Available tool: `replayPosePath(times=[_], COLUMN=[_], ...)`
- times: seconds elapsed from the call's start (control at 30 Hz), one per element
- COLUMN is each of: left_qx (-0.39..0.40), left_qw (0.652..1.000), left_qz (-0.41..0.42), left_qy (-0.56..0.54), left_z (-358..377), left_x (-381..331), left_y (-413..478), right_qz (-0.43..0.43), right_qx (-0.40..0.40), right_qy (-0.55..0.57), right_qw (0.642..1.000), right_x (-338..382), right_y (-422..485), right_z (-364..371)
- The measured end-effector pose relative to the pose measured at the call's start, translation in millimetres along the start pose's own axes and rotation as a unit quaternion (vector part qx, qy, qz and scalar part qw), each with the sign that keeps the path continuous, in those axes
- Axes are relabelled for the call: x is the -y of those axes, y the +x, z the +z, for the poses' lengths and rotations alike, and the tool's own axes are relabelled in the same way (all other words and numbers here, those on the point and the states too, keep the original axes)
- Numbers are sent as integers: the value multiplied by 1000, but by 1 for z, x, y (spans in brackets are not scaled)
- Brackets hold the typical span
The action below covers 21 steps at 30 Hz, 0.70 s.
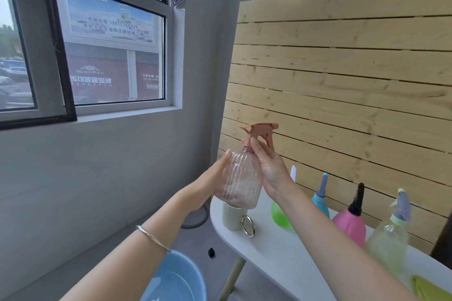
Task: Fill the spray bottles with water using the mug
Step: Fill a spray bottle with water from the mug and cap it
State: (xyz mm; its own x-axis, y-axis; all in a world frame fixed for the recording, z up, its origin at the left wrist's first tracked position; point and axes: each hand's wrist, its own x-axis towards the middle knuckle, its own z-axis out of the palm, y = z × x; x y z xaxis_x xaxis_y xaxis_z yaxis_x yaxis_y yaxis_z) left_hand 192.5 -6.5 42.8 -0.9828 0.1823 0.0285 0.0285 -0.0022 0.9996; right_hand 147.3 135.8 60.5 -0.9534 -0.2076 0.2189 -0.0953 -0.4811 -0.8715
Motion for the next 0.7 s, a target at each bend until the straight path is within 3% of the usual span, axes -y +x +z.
replayPosePath(times=[0.2,0.33,0.43,0.7], left_qx=[-109,13,69,40], left_qw=[988,998,980,992], left_qz=[75,-3,-59,-81], left_qy=[83,-56,-178,85], left_z=[3,-7,-13,-18], left_x=[5,12,17,55], left_y=[2,1,0,12], right_qz=[-20,23,22,-104], right_qx=[6,60,91,9], right_qy=[-44,-27,25,-62], right_qw=[999,998,995,993], right_x=[2,7,10,64], right_y=[0,1,3,20], right_z=[7,3,2,-14])
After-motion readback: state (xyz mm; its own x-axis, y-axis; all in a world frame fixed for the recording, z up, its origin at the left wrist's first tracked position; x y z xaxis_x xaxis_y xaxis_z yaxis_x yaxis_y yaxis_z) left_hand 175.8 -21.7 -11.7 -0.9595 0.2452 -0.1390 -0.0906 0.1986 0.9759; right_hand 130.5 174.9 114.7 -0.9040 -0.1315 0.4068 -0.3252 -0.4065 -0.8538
